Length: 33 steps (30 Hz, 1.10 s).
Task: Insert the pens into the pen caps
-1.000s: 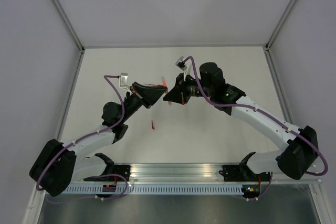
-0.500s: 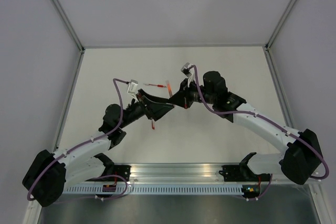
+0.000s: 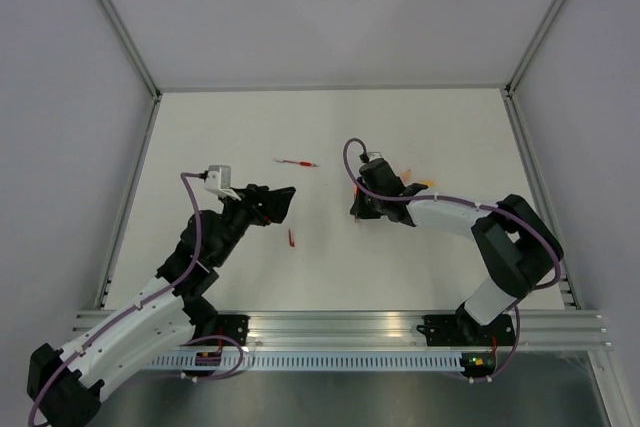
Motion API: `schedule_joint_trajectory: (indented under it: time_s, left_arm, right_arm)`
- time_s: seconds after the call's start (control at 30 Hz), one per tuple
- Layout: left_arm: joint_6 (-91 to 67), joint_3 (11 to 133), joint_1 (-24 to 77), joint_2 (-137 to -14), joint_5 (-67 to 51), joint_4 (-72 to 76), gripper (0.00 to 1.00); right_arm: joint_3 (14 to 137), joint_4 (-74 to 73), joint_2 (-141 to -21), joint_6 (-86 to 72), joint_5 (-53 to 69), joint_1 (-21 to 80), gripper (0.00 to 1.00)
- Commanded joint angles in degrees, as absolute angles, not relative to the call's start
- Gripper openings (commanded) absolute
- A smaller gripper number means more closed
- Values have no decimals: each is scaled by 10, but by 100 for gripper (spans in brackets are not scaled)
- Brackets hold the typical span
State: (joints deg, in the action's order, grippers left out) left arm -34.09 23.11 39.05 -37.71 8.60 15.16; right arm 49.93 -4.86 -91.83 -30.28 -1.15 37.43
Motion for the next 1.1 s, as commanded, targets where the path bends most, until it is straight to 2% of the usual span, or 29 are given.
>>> schedule_joint_trajectory:
  time_s: [0.0, 0.17, 0.33, 0.6, 0.77, 0.93, 1.07]
  left_arm:
    - [-293, 224, 391, -345, 205, 108, 92]
    - [-293, 218, 391, -323, 216, 105, 92]
    - [-293, 224, 391, -337, 214, 103, 93]
    - [-295, 226, 390, -335, 211, 100, 93]
    - [-294, 225, 391, -336, 210, 101, 93]
    - [-291, 223, 391, -346, 202, 109, 93]
    - [-294, 234, 391, -384, 199, 114, 93]
  right_arm:
    - [527, -70, -939, -378, -66, 376, 0]
    - [553, -107, -997, -399, -85, 388, 3]
    - [567, -149, -1034, -419, -115, 402, 20]
    - [566, -168, -1042, -449, -145, 417, 27]
    - [587, -187, -1025, -438, -141, 417, 30]
    - [632, -225, -957, -387, -137, 416, 45]
    - [650, -242, -896, -343, -142, 408, 51]
